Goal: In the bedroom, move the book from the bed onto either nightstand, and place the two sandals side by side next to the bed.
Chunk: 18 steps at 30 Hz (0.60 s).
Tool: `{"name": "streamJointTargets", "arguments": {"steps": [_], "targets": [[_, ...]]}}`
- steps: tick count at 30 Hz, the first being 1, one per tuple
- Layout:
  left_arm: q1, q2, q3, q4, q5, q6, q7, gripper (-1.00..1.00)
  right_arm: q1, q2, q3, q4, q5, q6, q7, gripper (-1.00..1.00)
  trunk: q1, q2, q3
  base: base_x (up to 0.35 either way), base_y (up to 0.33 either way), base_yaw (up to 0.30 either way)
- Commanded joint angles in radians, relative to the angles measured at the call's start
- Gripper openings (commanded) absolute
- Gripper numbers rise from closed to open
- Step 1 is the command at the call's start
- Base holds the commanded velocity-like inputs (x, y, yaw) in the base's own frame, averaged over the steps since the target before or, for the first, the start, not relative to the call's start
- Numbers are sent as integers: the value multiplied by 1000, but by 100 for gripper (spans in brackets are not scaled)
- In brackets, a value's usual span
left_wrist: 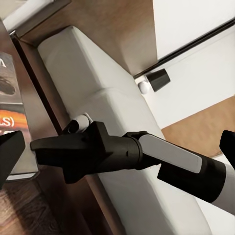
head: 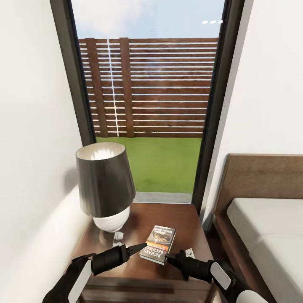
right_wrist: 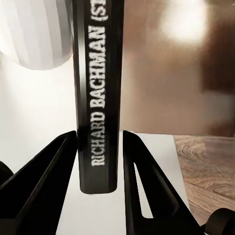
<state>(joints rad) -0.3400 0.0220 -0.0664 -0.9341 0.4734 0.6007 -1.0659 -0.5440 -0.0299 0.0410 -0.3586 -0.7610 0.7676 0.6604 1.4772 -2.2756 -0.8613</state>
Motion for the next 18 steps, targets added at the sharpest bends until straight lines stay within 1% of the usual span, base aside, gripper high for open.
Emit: {"name": "streamJointTargets", "arguments": {"steps": [1,4,8,12,18], "targets": [[-1,1,-3,0,8,8,1,100,-1,-1,4,0,-8,4,1,-100,0,0,-1,191,0,0],[-1,1,-3,0,8,8,1,100,-1,-1,4,0,-8,4,1,-100,0,0,-1,193,0,0],[-1,1,-3,0,8,8,1,100,-1,-1,4,0,-8,4,1,-100,0,0,-1,62,0,0],[0,1,-3,0,8,8,1,100,-1,-1,4,0,-8,4,1,-100,0,0,-1,186,-5,0],[-1,1,-3,0,8,8,1,100,-1,-1,4,0,-8,4,1,-100,0,0,-1,36,-3,0]]}}
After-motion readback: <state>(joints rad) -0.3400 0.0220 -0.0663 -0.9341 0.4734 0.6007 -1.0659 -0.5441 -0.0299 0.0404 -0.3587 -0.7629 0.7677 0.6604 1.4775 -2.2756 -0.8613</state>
